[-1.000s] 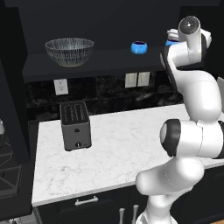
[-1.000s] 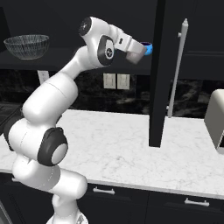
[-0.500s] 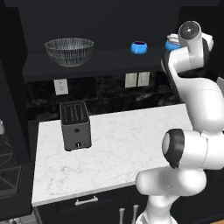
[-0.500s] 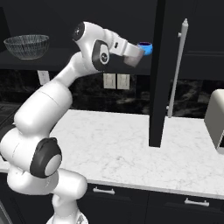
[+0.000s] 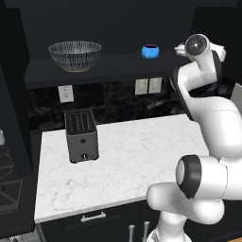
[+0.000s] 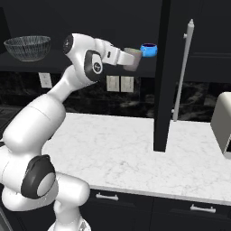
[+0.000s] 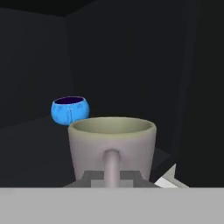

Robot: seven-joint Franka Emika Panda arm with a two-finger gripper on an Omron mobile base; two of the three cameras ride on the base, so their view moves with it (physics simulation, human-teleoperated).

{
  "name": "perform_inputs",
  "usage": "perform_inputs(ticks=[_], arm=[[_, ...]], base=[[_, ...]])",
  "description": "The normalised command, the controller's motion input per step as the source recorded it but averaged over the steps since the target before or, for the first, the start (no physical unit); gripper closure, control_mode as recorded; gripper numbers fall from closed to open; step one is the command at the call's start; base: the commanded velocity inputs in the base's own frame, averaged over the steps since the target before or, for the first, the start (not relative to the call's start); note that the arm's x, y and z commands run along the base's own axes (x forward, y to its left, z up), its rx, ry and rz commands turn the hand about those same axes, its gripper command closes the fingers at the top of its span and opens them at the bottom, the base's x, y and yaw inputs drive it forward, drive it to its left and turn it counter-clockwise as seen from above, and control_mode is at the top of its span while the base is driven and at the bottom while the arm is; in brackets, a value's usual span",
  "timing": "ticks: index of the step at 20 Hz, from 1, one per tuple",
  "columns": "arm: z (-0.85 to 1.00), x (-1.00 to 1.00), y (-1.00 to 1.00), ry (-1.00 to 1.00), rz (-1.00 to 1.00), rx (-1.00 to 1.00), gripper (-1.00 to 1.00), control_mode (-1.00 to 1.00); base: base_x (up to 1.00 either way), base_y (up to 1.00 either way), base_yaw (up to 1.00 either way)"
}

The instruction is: Gather all objects into one cabinet and sort the glasses and bowls to opposite sides.

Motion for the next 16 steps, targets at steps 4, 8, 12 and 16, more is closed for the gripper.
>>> perform_inputs(ticks=[4, 8, 12, 16], arm=[[-0.03, -0.19, 0.18, 0.02, 0.0, 0.0, 1.0, -1.0], [0.0, -0.03, 0.04, 0.01, 0.0, 0.0, 1.0, -1.0], [-0.04, 0.0, 0.0, 0.0, 0.0, 0.0, 1.0, -1.0], [-0.18, 0.21, -0.05, -0.01, 0.0, 0.0, 1.0, -1.0]], base=[[0.0, 0.0, 0.0], [0.0, 0.0, 0.0], [0.0, 0.0, 0.0], [0.0, 0.0, 0.0]])
